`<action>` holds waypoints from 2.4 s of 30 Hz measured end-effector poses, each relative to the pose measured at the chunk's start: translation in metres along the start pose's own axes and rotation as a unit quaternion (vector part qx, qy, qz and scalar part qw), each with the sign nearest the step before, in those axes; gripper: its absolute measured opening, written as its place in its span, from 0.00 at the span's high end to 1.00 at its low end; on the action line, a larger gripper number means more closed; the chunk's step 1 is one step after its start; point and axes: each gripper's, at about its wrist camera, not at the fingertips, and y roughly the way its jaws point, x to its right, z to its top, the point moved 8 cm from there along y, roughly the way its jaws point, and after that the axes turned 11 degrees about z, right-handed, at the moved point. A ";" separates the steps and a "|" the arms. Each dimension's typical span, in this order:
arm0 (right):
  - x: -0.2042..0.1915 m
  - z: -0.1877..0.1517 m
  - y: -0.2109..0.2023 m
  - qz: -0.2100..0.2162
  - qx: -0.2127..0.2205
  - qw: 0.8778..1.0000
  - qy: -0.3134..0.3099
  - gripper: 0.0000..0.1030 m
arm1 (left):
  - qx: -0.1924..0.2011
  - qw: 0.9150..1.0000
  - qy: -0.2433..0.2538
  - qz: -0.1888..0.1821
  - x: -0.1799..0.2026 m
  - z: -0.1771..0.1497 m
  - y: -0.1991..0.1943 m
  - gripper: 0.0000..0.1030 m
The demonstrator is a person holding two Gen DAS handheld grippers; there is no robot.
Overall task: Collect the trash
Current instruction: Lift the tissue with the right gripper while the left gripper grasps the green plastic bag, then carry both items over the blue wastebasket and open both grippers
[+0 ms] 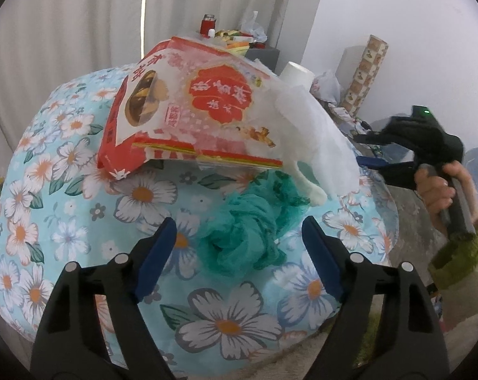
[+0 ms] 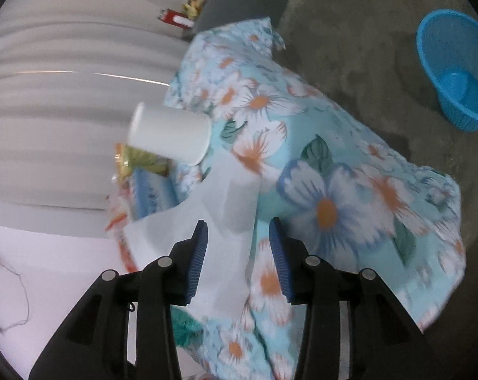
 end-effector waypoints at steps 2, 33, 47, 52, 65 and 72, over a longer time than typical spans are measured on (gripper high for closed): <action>0.001 0.008 0.015 0.010 0.000 1.000 0.008 0.62 | -0.003 1.000 -0.002 0.002 -0.002 0.000 0.002 0.26; -0.102 -0.023 -0.124 0.130 0.135 0.970 -0.155 0.99 | -0.019 0.997 0.074 0.029 0.006 -0.022 -0.005 0.50; -0.104 -0.049 -0.131 0.139 0.129 0.969 -0.160 0.99 | 0.009 0.998 0.059 0.031 0.007 -0.019 -0.022 0.73; -0.103 -0.052 -0.138 0.138 0.136 0.968 -0.159 0.99 | 0.025 0.998 0.057 0.012 0.015 -0.012 -0.037 0.75; -0.100 -0.039 -0.207 0.164 0.205 0.950 -0.168 0.99 | 0.048 0.988 0.111 -0.096 0.109 0.030 -0.066 0.75; -0.088 -0.009 -0.259 0.150 0.261 0.938 -0.171 0.99 | 0.028 0.976 0.161 -0.142 0.194 0.068 -0.037 0.75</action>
